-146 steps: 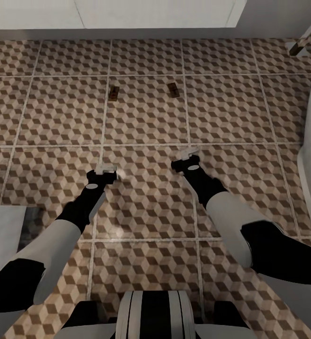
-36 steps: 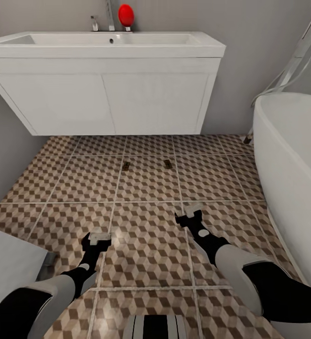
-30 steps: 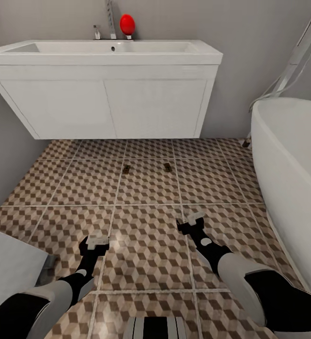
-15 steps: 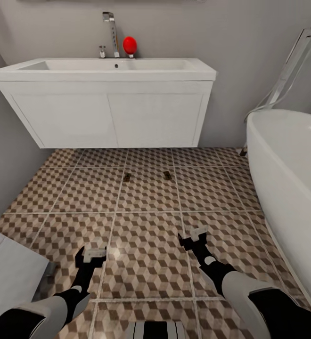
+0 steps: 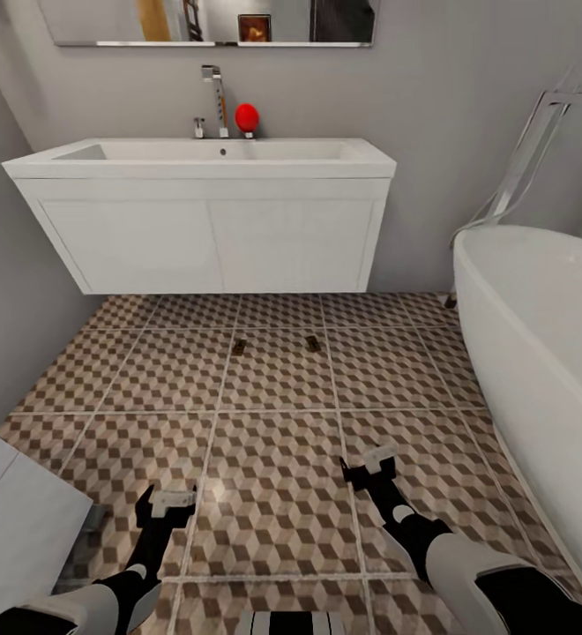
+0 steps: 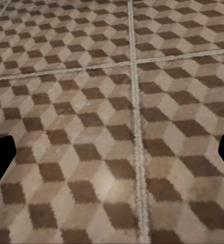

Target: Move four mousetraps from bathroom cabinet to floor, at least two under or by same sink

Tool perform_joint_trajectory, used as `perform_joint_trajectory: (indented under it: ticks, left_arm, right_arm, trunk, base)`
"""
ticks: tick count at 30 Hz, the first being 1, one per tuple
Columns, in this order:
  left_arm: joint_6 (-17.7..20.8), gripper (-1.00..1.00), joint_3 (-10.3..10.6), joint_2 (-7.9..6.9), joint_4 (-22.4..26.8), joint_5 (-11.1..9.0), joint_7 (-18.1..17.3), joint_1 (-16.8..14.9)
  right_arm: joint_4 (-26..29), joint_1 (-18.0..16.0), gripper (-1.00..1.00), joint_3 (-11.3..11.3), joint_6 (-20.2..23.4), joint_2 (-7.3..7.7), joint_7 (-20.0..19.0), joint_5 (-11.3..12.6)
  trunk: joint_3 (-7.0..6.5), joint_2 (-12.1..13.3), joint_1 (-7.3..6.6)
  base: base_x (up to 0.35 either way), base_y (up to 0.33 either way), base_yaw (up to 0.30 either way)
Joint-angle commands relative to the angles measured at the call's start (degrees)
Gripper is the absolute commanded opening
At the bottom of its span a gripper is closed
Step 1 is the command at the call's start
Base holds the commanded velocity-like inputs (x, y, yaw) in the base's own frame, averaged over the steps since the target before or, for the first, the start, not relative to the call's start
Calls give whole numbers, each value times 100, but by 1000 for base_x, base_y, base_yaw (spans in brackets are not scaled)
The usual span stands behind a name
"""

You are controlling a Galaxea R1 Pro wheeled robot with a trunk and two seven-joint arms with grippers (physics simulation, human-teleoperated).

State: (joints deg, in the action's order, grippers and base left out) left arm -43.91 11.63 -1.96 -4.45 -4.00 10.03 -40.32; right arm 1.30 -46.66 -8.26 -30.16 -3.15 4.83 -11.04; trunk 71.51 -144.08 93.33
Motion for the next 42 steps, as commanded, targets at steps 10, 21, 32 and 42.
perform_joint_trajectory:
  ticks: [10,21,32,42]
  left_arm:
    - [-28,100,49,16,-29,-39,3,145]
    - [-52,100,46,-21,-29,-39,-1,526]
    - [-80,100,47,-74,-28,-39,15,689]
    - [-65,100,49,-60,-29,-39,17,701]
  right_arm:
    - [-16,502,100,-36,-8,86,107,-5]
    - [-24,941,100,-29,-821,364,115,46]
    - [-25,988,100,-27,-835,377,123,127]
    - [-25,1001,100,-27,-825,377,124,157]
  trunk:
    - [-218,12,-27]
    - [-462,27,-55]
    - [-705,41,-83]
    - [-927,55,-109]
  base:
    - [0,0,0]
    - [0,0,0]
    - [0,0,0]
    - [0,0,0]
